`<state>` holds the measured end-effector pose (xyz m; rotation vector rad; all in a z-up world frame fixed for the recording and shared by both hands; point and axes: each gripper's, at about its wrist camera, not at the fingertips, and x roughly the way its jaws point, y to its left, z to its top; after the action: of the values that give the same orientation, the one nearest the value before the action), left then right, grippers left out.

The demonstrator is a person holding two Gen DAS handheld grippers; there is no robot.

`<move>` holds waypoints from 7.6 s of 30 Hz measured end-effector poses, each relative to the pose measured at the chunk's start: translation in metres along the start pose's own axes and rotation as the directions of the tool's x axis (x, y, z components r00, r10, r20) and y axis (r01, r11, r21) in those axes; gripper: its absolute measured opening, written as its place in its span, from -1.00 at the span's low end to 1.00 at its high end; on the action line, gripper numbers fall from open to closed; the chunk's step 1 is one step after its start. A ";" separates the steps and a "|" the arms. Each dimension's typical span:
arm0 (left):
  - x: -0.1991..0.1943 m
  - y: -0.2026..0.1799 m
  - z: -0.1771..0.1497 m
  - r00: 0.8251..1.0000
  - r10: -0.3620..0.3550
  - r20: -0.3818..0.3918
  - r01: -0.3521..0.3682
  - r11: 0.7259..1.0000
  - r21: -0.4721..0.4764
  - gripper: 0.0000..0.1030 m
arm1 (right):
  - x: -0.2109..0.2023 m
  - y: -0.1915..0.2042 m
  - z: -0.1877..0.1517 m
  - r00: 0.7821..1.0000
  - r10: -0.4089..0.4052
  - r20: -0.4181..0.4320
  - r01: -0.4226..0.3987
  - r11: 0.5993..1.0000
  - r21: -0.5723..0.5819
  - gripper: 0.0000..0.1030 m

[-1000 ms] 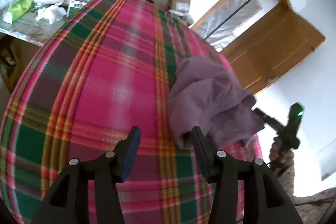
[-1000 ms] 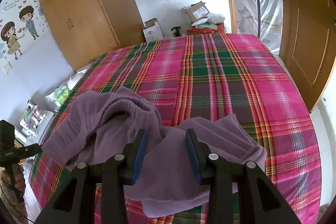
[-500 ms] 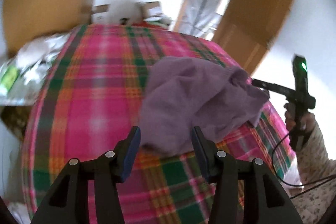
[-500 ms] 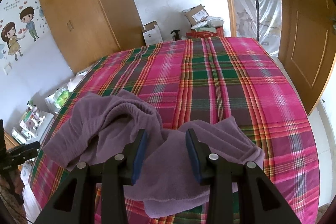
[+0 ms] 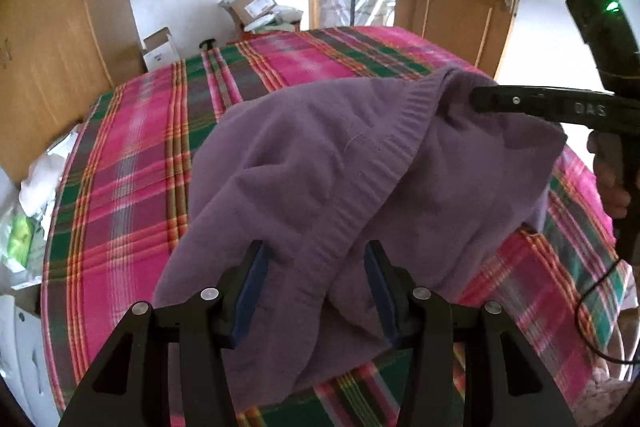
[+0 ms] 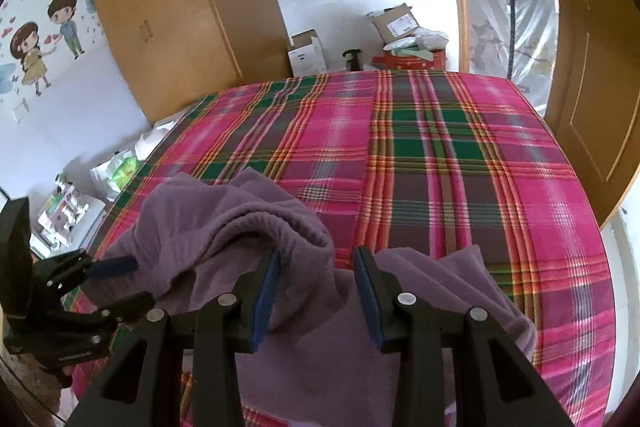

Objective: Fold clothes

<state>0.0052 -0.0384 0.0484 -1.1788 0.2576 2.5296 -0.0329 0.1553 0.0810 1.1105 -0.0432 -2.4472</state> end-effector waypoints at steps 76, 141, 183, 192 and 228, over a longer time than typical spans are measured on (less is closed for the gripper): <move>0.010 0.178 -0.016 0.986 0.166 -0.019 -0.141 0.767 -0.626 -0.36 | 0.131 0.212 0.122 0.946 0.299 -0.123 -0.323 0.896 -0.306 -0.60; 0.055 0.041 0.030 0.904 -0.414 -0.108 0.275 0.755 -0.596 -0.82 | -0.049 -0.100 -0.021 0.999 -0.022 0.043 0.011 0.970 0.243 -0.99; 0.046 0.047 0.027 0.841 -0.524 -0.130 0.291 0.642 -0.709 0.12 | 0.017 0.110 -0.059 0.972 0.222 -0.082 -0.236 0.887 -0.397 -0.92; 0.050 0.040 0.018 0.825 -0.535 -0.182 0.248 0.633 -0.733 0.12 | 0.002 0.118 -0.063 0.966 0.260 -0.004 -0.236 0.870 -0.432 -0.93; 0.026 0.067 0.049 0.851 -0.502 0.154 0.437 0.515 -0.738 -0.80 | -0.036 0.065 -0.072 0.987 -0.042 0.152 0.094 0.930 -0.355 -0.23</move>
<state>-0.0700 -0.0801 0.0608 -1.3591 -1.0916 2.0795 0.0650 0.1226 0.0722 0.7860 0.3934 -2.4580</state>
